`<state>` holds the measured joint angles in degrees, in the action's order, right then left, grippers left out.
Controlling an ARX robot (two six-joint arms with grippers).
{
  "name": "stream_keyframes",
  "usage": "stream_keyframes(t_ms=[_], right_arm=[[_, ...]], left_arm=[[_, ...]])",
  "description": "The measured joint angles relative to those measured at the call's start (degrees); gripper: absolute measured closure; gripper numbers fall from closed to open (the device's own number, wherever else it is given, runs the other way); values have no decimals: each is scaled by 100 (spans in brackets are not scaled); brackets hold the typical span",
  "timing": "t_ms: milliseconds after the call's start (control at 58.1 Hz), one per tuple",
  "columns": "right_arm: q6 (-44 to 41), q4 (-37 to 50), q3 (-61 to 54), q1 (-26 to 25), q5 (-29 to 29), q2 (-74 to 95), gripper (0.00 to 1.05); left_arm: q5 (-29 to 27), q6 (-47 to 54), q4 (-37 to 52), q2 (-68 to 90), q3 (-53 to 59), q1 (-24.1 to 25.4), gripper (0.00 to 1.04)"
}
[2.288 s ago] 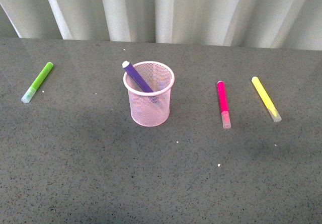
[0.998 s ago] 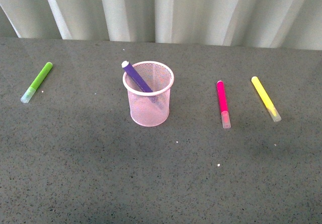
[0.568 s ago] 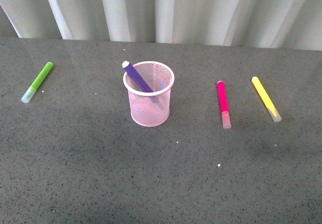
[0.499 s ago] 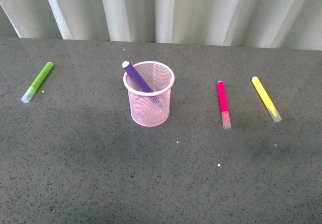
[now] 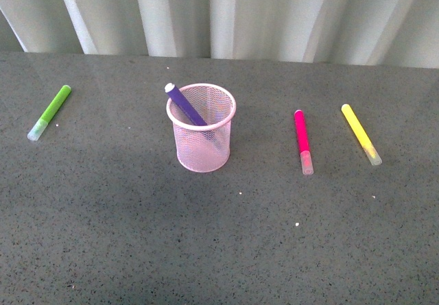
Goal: Insert purple and pink pens into pink cup
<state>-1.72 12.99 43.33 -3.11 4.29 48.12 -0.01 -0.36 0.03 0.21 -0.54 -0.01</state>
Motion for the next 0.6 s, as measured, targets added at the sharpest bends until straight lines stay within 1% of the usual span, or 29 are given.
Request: stream_keyframes(t_ms=[69, 103, 120, 155, 275, 310, 361, 413, 447, 533, 602], right_arm=[[96, -485, 841, 24, 57, 1257, 7], [203, -896, 1436, 44, -9, 2155, 7], [264, -1222, 1834, 101, 68, 2739, 7], [302, -1416, 2103, 153, 111, 3141, 7], [632, -2787, 3427, 474, -275, 4988, 7], [693, -3104, 3641, 588, -308, 5313, 7], [756, -3340, 3790, 710, -343, 5593, 7], [811, -3676, 3980, 846, -612, 5904, 7], [874, -3834, 4070, 929, -636, 6065, 7], [1029, -4054, 4218, 1180, -632, 6502, 7], [1180, -4089, 4269, 1283, -629, 6776, 7]], left_arm=[[0, 0, 0, 0, 0, 0, 7], [0, 0, 0, 0, 0, 0, 7], [0, 0, 0, 0, 0, 0, 7], [0, 0, 0, 0, 0, 0, 7], [0, 0, 0, 0, 0, 0, 7], [0, 0, 0, 0, 0, 0, 7], [0, 0, 0, 0, 0, 0, 7], [0, 0, 0, 0, 0, 0, 7], [0, 0, 0, 0, 0, 0, 7], [0, 0, 0, 0, 0, 0, 7], [0, 0, 0, 0, 0, 0, 7]])
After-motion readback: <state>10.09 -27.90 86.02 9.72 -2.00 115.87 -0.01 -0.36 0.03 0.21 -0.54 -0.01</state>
